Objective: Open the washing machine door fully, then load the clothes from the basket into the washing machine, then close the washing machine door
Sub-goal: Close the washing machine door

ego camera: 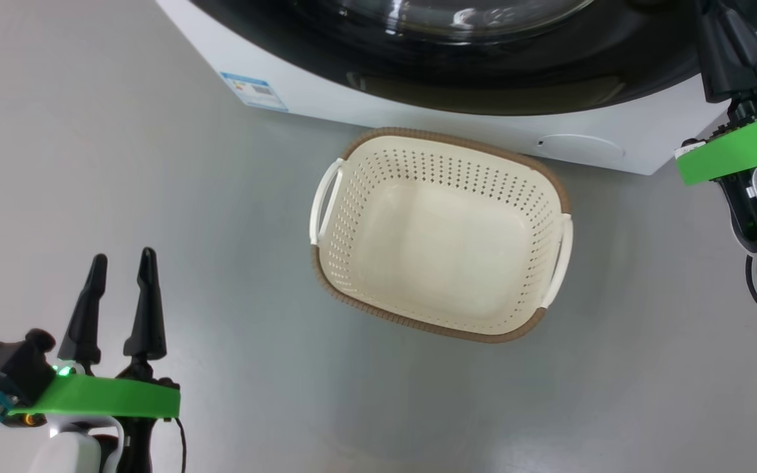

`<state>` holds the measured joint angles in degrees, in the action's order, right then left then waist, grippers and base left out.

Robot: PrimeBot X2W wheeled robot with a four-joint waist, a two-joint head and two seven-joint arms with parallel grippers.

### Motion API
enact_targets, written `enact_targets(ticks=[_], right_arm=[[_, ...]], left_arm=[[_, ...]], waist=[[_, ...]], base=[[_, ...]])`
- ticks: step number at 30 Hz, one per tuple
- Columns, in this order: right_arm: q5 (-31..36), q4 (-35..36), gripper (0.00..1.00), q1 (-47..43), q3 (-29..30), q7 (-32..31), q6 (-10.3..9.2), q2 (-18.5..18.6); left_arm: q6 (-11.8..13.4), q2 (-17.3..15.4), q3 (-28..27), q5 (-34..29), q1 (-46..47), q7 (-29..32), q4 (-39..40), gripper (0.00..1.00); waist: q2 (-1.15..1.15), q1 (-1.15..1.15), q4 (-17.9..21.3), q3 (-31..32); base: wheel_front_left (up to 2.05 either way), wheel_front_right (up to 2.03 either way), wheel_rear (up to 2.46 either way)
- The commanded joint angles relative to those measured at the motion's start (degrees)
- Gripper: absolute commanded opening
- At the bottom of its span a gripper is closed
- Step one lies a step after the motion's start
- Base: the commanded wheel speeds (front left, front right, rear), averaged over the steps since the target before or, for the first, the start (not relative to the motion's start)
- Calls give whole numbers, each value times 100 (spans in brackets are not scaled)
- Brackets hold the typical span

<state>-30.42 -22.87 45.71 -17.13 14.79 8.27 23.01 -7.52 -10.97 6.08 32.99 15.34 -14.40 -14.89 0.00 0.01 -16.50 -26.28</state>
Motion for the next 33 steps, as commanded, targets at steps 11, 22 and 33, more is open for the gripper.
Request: enact_targets(ticks=[11,22,33], right_arm=[[445,-255,0,121,570,21,-78,-251],[502,-104,100,-394,659,21,-78,-363],[545,219,100,-1048,510,21,-78,-509]], left_arm=[[4,-132,-161,32,66,-60,46,100],[4,-224,-140,14,8,-60,-11,100],[4,-286,-98,-26,-154,-60,-88,100]], waist=[[0,-1,-54,86],[0,-1,123,435],[0,-1,495,1068]], base=[[0,0,0],[0,0,0],[0,0,0]])
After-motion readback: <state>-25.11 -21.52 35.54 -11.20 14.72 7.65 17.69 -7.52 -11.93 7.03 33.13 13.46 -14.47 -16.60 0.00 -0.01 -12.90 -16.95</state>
